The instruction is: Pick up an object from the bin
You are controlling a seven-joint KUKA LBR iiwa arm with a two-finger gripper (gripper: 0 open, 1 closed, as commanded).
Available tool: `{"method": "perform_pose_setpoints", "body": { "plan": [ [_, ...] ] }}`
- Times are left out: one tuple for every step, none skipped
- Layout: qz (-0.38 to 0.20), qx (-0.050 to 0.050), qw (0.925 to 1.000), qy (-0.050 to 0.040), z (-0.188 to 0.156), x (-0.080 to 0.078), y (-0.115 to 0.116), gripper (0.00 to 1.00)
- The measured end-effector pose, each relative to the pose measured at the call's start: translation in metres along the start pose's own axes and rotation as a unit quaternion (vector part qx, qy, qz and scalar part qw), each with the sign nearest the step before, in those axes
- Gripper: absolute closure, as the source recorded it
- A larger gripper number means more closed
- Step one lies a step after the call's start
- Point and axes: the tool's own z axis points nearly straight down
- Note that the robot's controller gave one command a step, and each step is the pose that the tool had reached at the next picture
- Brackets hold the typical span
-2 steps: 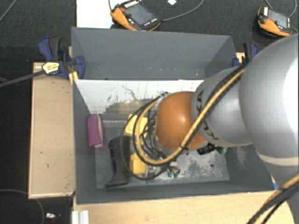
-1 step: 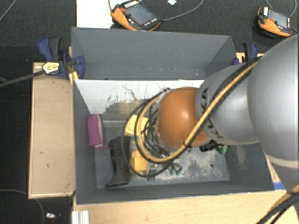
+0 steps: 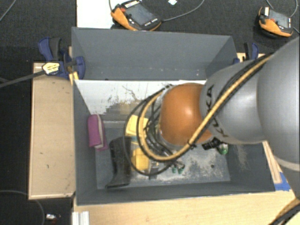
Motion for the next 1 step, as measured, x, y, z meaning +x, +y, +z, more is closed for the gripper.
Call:
{"method": "perform_pose_setpoints", "body": {
  "plan": [
    [0.001,0.0,1.0,-0.0011,-0.0091,-0.0006,-0.0001,1.0]
  ]
}}
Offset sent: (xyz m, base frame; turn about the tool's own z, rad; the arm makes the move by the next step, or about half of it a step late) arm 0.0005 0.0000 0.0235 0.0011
